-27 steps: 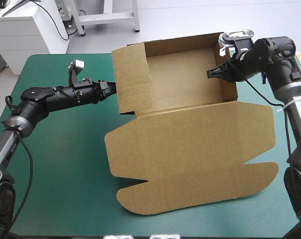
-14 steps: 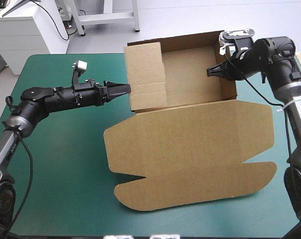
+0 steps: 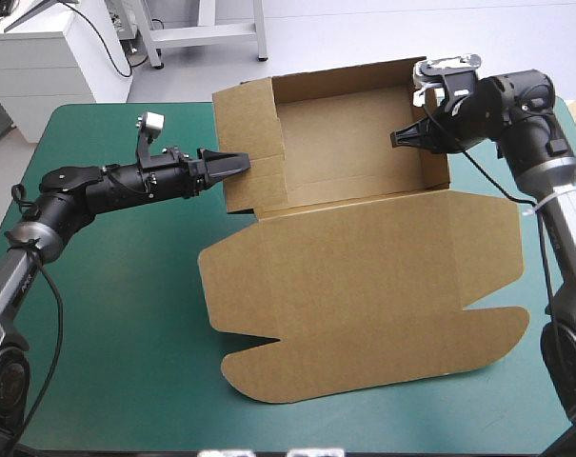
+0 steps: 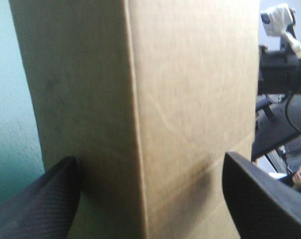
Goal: Fold the box
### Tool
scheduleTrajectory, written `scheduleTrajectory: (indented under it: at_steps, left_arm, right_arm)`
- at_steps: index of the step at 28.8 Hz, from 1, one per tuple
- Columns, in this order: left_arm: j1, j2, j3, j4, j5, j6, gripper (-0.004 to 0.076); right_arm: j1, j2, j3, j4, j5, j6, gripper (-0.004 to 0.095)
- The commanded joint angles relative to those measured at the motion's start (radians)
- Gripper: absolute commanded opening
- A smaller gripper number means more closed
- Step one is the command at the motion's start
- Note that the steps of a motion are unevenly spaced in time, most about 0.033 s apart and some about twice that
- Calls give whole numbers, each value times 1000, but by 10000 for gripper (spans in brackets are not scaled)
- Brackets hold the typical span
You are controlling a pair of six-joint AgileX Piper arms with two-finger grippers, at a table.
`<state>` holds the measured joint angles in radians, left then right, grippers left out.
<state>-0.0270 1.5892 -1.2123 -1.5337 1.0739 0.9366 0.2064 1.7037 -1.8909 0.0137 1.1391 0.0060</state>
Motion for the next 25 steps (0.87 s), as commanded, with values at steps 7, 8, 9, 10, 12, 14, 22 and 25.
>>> scheduleTrajectory:
  at_steps: [7, 8, 9, 10, 12, 14, 22, 25]
  left_arm:
    - [-6, -12, -32, -31, 2, 56, 531]
    - [-8, -12, -32, -5, 2, 37, 531]
    - [-8, -12, -32, 13, 0, 22, 531]
    - [-8, -12, -32, 26, -11, -8, 531]
    - [-8, -12, -32, 31, -36, -64, 531]
    - [-8, -14, -32, 43, -58, -98, 531]
    - [-231, -85, -16, 158, -509, -152, 531]
    - [-304, -112, -16, 158, -661, -161, 517]
  right_arm:
    - [182, -47, -38, -291, -67, 175, -13]
    - [200, -47, -41, -318, -67, 189, -13]
    - [217, -47, -47, -337, -67, 198, -13]
    - [233, -47, -59, -355, -62, 198, -13]
    - [262, -47, -79, -392, -60, 203, -14]
    - [296, -47, -109, -449, -49, 230, -13]
    - [405, -47, -171, -591, 7, 259, -13]
    - [411, -47, -171, -622, 35, 274, -13]
